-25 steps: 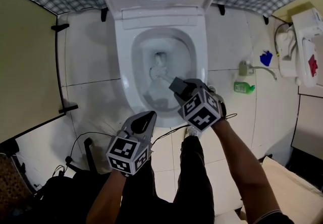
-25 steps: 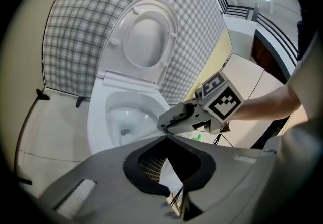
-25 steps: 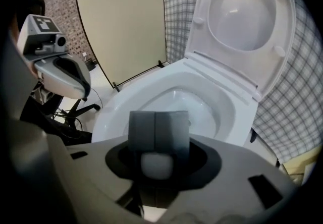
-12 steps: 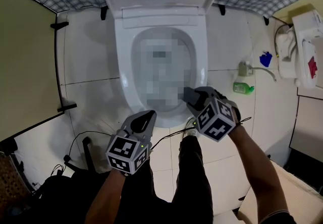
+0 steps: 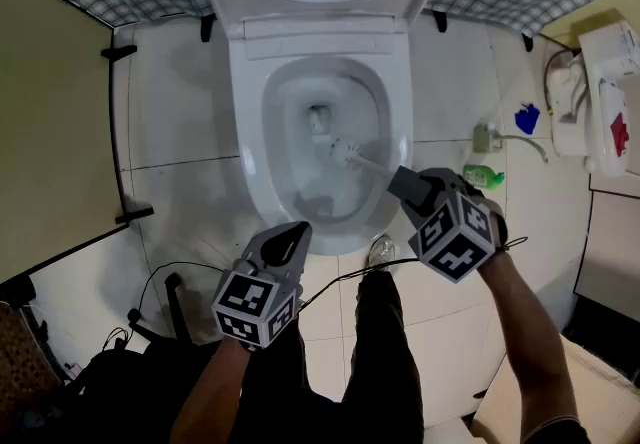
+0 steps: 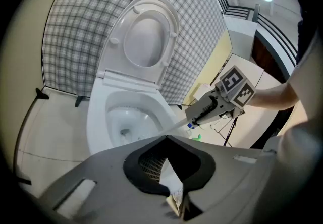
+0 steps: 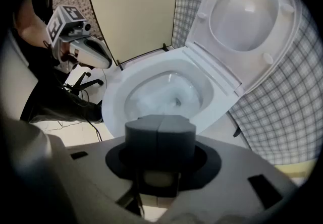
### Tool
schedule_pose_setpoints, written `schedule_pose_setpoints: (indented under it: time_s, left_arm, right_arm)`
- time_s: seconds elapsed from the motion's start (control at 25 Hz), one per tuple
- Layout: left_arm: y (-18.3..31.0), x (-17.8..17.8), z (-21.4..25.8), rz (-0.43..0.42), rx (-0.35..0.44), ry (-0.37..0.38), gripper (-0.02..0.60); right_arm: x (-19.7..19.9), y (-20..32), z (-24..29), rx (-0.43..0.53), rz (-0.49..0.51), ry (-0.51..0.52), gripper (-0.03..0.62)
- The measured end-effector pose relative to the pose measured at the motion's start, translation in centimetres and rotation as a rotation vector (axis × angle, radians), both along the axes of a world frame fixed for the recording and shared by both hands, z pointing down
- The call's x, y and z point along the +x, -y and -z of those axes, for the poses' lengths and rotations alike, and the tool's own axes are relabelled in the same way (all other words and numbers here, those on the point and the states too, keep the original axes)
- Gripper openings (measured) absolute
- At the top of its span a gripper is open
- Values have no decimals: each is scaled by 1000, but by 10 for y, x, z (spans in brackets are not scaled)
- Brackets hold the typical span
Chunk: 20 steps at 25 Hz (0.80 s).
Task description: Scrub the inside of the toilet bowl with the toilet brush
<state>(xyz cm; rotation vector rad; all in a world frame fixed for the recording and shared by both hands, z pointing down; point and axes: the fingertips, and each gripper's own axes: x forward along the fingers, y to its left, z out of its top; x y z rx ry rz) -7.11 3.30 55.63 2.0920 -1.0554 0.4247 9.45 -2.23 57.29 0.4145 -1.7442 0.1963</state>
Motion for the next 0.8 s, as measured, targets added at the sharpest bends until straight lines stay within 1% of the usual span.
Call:
schedule_pose_setpoints:
  time_s: [0.24,0.4,0.52,0.8]
  left_arm:
    - [1,-3,0,10,-1,-8,9]
    - [3,-13,-4,38,-9,-11,9]
    - [4,-18,-5,54,-9,-18,9]
    - [12,-21,-2,53,-3,-23,9]
  right_arm:
    - [-17,25,-45,-24,-28,-41,175]
    - [-28,46,-58,-18,-31,-64,174]
    - [-26,59,-49,7,-35,-69,173]
    - [-1,90,-11,80,-87,-67,172]
